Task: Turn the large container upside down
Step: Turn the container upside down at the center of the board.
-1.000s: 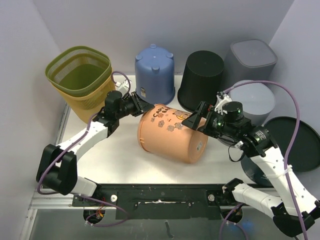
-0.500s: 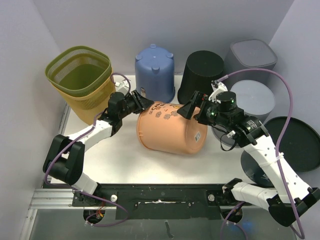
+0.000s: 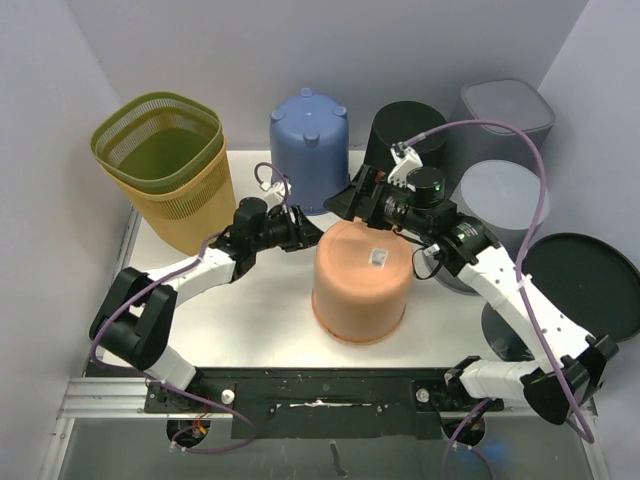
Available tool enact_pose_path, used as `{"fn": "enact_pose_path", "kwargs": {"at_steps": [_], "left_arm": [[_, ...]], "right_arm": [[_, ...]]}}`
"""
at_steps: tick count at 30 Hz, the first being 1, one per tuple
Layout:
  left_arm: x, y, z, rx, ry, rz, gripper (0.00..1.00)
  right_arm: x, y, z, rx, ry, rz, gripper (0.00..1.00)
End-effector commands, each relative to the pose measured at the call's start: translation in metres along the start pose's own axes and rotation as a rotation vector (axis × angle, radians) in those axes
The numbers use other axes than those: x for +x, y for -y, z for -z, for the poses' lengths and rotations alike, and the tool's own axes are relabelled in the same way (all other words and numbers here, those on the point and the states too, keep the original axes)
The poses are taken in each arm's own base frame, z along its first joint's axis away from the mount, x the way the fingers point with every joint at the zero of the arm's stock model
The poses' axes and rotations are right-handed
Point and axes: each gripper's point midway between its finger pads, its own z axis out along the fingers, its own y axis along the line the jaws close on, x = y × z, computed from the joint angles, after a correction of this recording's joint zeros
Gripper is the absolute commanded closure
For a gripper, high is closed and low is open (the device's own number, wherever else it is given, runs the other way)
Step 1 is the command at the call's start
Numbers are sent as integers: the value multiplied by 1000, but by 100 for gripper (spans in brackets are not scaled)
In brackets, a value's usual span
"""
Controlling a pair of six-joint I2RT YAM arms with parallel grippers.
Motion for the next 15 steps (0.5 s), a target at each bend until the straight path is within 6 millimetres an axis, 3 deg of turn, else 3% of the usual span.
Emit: {"fn": "enact_pose_path", "kwargs": {"at_steps": [1,6,10,15], "left_arm": [[-11,25,3,98,8,-55,54],[-22,34,10,94,18,-86,53],[-45,49,22,88,37,-137,52],[-71,65,60,24,69,-217,51]], "right_arm": [[-16,-34,1,-117,41,40,3],[-15,-30,14,-77,31,95,2],[-9,-13,38,18,-1,163,2],[-8,23,74,214,9,218,2]]}}
